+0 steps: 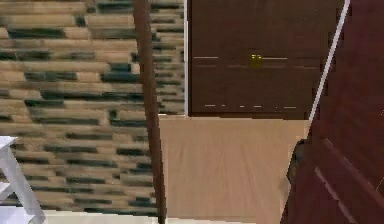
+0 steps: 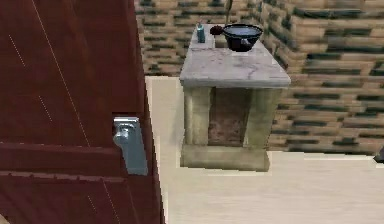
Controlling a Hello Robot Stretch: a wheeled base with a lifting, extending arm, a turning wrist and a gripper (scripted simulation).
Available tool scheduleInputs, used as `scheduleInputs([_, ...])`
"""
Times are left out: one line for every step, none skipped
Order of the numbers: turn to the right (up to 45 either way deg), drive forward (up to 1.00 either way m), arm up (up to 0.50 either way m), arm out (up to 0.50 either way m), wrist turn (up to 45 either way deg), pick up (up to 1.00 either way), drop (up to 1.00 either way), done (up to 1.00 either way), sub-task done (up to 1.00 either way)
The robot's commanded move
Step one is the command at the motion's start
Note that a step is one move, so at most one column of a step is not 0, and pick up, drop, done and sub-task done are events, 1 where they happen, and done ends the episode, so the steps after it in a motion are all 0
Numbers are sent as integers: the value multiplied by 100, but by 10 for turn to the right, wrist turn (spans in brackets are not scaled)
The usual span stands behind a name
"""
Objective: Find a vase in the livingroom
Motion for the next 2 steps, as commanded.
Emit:
scheduleInputs([0, 40, 0, 0, 0, 0, 0, 0, 0])
scheduleInputs([300, 0, 0, 0, 0, 0, 0, 0, 0])
